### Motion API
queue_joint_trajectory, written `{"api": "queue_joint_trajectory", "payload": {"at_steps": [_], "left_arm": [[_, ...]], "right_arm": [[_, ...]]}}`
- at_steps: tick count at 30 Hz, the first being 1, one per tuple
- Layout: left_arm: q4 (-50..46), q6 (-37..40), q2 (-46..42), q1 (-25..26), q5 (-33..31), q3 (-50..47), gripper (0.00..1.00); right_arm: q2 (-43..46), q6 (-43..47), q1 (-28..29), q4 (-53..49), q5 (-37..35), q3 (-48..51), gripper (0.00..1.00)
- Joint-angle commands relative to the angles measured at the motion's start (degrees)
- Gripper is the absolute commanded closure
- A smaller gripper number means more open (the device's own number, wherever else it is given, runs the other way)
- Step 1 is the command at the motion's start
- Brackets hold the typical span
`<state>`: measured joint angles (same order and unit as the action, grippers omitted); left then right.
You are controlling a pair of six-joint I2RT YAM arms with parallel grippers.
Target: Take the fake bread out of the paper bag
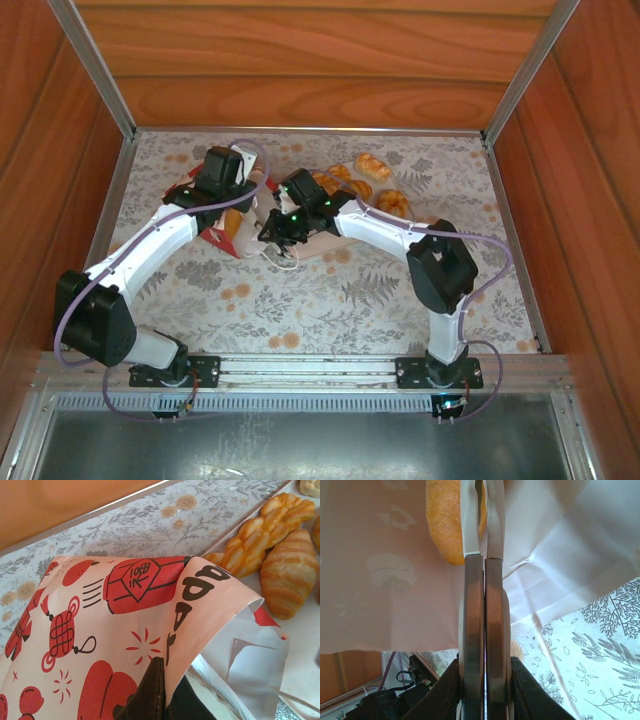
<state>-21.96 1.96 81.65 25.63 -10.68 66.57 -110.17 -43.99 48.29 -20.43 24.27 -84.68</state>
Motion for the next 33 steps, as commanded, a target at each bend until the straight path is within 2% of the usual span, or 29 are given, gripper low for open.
{"api": "queue_joint_trajectory", "payload": {"at_steps": [1,9,13,24,33], "left_arm": [[0.3,1.1,-0.9,0.0,-1.2,-0.2,1.0],[0.3,1.2,-0.7,0.0,-0.4,0.2,1.0],[0.3,1.0,-0.8,0.0,0.0,0.1,1.0],[0.3,0.8,-1.0,0.1,0.4,-0.6,1.0],[0.3,0.9,-0.2,0.6,-0.6,-0.8,1.0]], "right_arm": [[3.4,2.2,-0.3,-0.2,1.4,0.4,1.0],[2.5,5.2,0.0,-10.9,0.9,-2.6,1.0],[1.1,4.8,0.0,-11.6,0.6,-1.8,0.99],[2.1,4.2,0.0,-10.2,0.7,-2.9,0.65],[-0.1,2.5,0.0,-10.0,1.1,-6.3,0.55]]}}
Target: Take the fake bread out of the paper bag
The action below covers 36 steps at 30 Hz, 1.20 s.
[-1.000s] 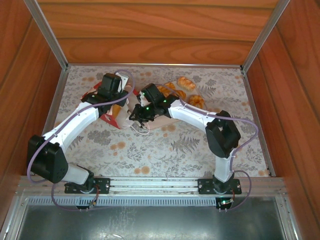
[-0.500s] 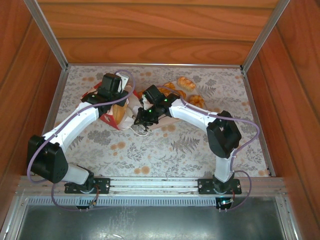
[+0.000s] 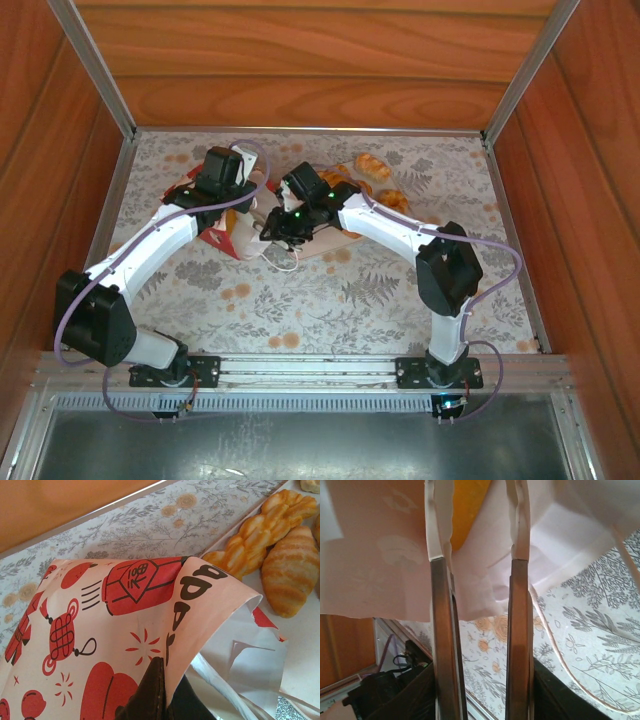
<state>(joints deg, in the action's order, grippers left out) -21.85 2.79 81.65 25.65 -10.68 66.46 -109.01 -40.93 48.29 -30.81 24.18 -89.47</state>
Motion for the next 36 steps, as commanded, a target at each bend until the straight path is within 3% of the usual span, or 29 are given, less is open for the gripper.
{"api": "queue_joint_trajectory", "payload": {"at_steps": [1,15,36], "left_arm": [[0.2,0.1,0.0,0.7,-0.8,-0.6,1.0],[0.5,-0.2,0.6,0.9,0.2,-0.4,1.0],[0.6,-1.2,-2.0,1.9,4.1,-0.3,1.0]], "right_arm": [[-1.5,-0.8,0.0,0.2,1.2,-1.9,0.54],[-6.2,-1.7,0.0,2.6,5.4,-5.4,0.49],[-21.3,-3.2,0.0,-1.4,3.9,-22.1,0.45]]}}
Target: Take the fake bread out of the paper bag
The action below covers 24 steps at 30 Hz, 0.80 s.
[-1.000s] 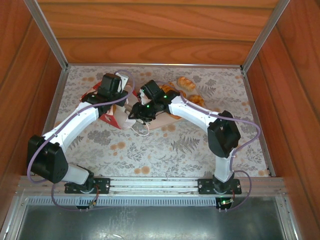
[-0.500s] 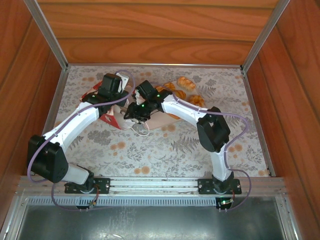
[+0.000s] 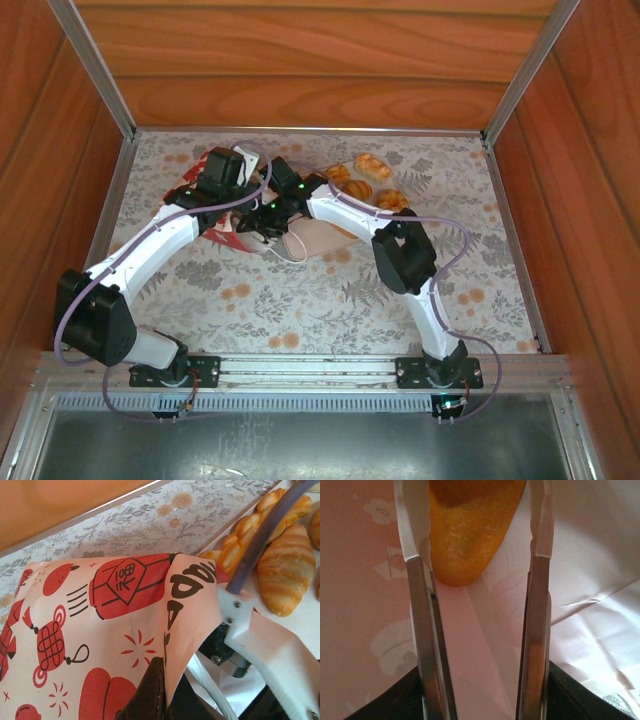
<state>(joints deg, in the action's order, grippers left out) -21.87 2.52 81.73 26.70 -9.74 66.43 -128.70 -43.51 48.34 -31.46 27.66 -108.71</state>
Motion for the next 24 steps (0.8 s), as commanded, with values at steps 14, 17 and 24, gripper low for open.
{"api": "queue_joint_trajectory", "payload": {"at_steps": [14,17,24], "left_arm": [[0.7,-0.5,-3.3,1.3,4.3,-1.2,1.0],[0.6,0.0,-3.5,1.3,2.5,-2.0,1.0],[0.8,1.4,-3.3,1.2,-2.1,-3.5,1.0]], "right_arm": [[-5.6,-1.1,-0.1,-3.9,-2.2,-7.2,0.81],[-3.3,-0.5,-0.3,-3.6,-3.3,-5.4,0.87],[5.6,0.0,-0.6,0.7,-3.9,4.3,1.0]]}}
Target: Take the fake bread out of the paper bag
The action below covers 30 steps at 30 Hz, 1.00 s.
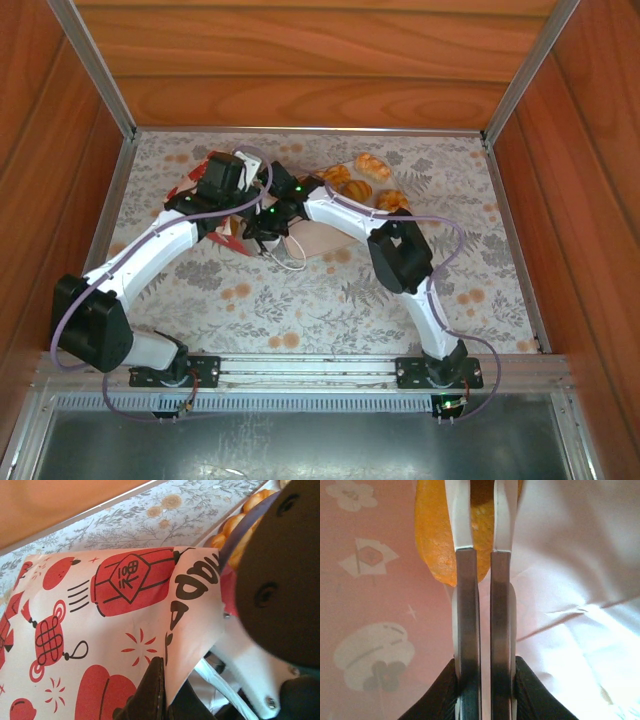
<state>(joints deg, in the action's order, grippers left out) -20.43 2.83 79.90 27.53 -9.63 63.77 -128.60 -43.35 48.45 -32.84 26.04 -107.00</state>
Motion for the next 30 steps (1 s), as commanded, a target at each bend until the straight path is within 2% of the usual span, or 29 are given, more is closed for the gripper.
{"api": "queue_joint_trajectory", "payload": {"at_steps": [1,9,15,22,30], "left_arm": [[-0.7,1.1,-1.4,0.3,-2.8,-1.0,1.0],[-0.3,0.6,-0.5,0.2,-6.2,-0.5,1.0],[-0.3,0.5,0.3,0.2,-8.4,0.0,1.0],[-0.3,0.6,1.0,-0.5,-11.7,0.9,1.0],[-0.3,0.1,2.2,-3.1,-11.7,2.3,1.0]], "right_arm": [[7.0,0.1,-0.7,2.9,-2.3,4.3,1.0],[14.4,1.3,-1.0,3.9,-2.0,11.6,1.0],[18.1,2.3,-1.0,4.0,0.9,14.1,1.0],[23.5,6.8,-1.1,-1.0,5.0,17.5,1.0],[32.9,11.4,-1.0,-7.6,6.5,24.0,0.99]]}}
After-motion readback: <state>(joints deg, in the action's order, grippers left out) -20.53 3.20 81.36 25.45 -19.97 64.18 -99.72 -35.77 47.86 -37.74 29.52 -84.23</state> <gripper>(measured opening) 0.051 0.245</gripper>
